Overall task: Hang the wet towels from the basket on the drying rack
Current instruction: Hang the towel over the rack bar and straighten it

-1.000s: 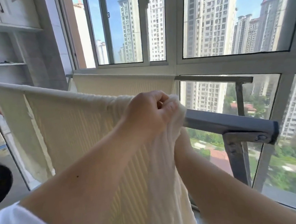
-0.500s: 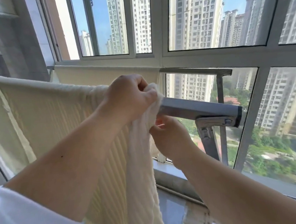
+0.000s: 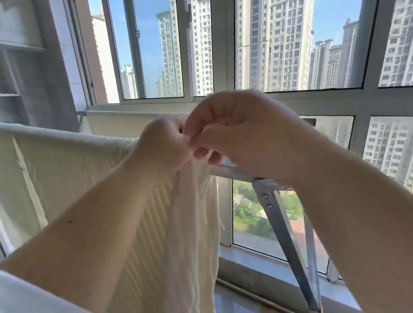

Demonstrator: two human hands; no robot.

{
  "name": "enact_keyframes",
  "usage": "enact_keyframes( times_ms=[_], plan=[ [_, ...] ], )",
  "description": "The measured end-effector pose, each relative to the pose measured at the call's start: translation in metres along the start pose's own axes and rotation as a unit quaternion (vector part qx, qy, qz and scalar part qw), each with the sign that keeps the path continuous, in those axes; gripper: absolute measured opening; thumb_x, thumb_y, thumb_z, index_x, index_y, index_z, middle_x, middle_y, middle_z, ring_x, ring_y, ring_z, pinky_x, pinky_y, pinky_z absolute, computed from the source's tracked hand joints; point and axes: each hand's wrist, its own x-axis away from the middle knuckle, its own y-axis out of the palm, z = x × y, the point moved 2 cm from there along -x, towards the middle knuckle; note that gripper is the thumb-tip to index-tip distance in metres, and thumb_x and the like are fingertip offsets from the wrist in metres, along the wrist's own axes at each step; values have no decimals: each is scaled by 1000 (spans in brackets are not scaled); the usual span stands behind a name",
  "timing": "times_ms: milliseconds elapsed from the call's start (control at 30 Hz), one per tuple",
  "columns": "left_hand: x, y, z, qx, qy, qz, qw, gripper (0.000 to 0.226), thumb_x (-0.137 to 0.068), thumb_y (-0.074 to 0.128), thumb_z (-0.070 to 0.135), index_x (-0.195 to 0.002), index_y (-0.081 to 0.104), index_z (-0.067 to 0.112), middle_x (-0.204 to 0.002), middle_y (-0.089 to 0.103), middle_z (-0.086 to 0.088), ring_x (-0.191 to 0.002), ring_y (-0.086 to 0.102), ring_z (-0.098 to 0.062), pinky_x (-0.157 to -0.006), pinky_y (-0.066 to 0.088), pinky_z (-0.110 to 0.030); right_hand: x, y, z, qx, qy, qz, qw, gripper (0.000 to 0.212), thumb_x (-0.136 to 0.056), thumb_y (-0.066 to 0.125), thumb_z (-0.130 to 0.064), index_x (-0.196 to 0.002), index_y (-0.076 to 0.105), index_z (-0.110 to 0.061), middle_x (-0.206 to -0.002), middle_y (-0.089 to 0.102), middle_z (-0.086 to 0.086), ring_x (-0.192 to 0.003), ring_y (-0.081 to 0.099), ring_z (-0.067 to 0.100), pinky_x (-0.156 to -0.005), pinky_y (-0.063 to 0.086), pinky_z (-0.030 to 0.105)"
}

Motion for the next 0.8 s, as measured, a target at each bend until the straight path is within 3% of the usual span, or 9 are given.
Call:
enact_keyframes(
  times_ms=[67, 167, 300, 367, 467, 533, 600, 667, 800],
  plan=[
    [0, -1, 8, -36, 21, 22, 999, 24, -87, 58, 20, -63, 61, 21, -44, 53, 14, -41, 47, 4, -38, 32, -6, -14, -29, 3, -27, -21, -13, 999, 23, -80, 60, -1, -71, 66, -21, -74, 70, 2, -74, 67, 21, -77, 56, 42],
    [-2, 0, 19, -34, 38, 24, 998, 14, -89, 58, 30, -84, 68, 22, -72, 65, 9, -61, 56, 0, -48, 39, -4, -35, -58, 39, -46, 21, -78, 996, 19, -84, 61, 2, -90, 66, -16, -91, 70, 4, -87, 66, 18, -91, 51, 45],
    [-1, 5, 23, 3, 21, -3, 1000, 15, -90, 56, 33, -83, 65, 25, -76, 65, 8, -67, 58, -7, -58, 47, -20, -53, -56, 98, -39, 117, -200, 972, 45, -86, 63, -4, -127, 55, -20, -130, 59, -1, -119, 55, 16, -104, 42, 49],
    [0, 7, 24, 14, 6, -14, 1000, 15, -91, 55, 33, -84, 65, 25, -79, 65, 4, -73, 60, -13, -64, 52, -33, -57, -41, 114, -69, 128, -278, 949, 51, -85, 67, -12, -132, 52, -24, -136, 56, -4, -126, 50, 16, -108, 36, 49],
    [3, 9, 29, 12, 6, -22, 1000, 14, -91, 54, 33, -84, 63, 26, -81, 62, 2, -76, 58, -15, -70, 52, -39, -61, -25, 127, -92, 101, -302, 943, 48, -74, 75, -29, -119, 65, -15, -126, 64, 9, -122, 55, 24, -111, 34, 49],
    [6, 12, 33, -12, 20, -19, 1000, 15, -91, 53, 35, -82, 61, 26, -75, 59, 5, -68, 54, -10, -61, 46, -29, -64, -28, 131, -126, 83, -257, 955, 34, -76, 69, -22, -106, 68, -7, -113, 66, 17, -107, 60, 27, -107, 38, 48],
    [10, 15, 40, -35, 23, -20, 999, 18, -89, 53, 39, -79, 60, 27, -67, 55, 11, -54, 48, 0, -49, 38, -14, -64, -39, 133, -195, 58, -234, 951, 19, -79, 60, -8, -97, 67, -5, -97, 66, 15, -92, 60, 26, -93, 46, 44],
    [14, 19, 50, -35, 28, -28, 999, 19, -88, 53, 41, -78, 59, 27, -60, 51, 12, -44, 44, 1, -40, 33, -10, -62, -53, 132, -282, 29, -230, 931, 12, -74, 64, -2, -85, 67, -6, -82, 67, 7, -79, 63, 18, -76, 52, 32],
    [24, 34, 74, 5, 43, -69, 997, 21, -88, 54, 40, -84, 62, 21, -59, 52, 8, -44, 44, -2, -38, 33, -12, -53, -78, 135, -361, -21, -264, 894, 29, -55, 87, -19, -78, 72, -8, -74, 69, 5, -69, 65, 17, -65, 54, 26]
  ],
)
